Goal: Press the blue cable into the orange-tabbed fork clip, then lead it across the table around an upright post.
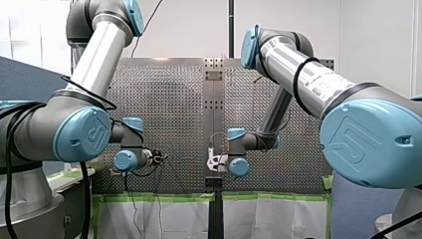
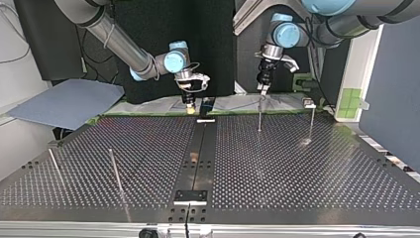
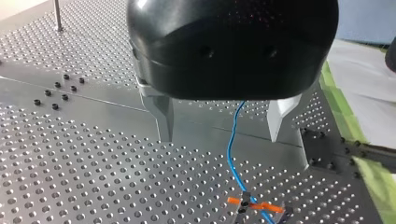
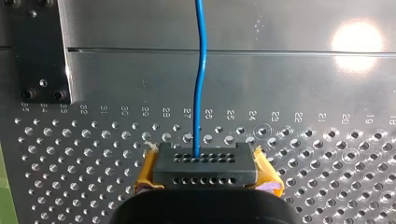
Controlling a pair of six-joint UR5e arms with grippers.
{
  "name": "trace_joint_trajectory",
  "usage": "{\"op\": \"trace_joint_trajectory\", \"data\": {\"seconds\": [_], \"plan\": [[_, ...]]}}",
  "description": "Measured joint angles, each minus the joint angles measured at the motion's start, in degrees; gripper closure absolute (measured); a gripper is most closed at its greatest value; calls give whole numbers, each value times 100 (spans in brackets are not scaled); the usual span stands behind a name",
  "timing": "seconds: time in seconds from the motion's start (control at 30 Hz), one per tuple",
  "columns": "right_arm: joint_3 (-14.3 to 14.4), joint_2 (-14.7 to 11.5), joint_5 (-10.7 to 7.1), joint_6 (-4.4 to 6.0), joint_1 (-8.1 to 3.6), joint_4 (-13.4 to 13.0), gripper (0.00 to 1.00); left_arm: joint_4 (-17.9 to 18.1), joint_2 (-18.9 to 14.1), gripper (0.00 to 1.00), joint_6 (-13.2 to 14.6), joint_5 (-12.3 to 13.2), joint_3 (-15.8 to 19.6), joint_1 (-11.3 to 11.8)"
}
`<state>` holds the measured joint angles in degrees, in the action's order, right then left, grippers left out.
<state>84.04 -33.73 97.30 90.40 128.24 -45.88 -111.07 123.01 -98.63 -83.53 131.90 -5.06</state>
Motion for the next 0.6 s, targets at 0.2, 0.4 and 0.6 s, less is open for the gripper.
{"op": "trace_joint_trajectory", "data": {"seconds": [0.2, 0.4, 0.6], "plan": [[1, 0, 0, 4, 9, 0, 100, 286, 315, 0, 163, -114, -125, -89], [1, 1, 0, 4, -2, 0, 100, 356, 560, 0, 214, -299, -154, -133], [1, 1, 0, 2, -13, 1, 100, 360, 593, 0, 233, -356, -156, -196]]}}
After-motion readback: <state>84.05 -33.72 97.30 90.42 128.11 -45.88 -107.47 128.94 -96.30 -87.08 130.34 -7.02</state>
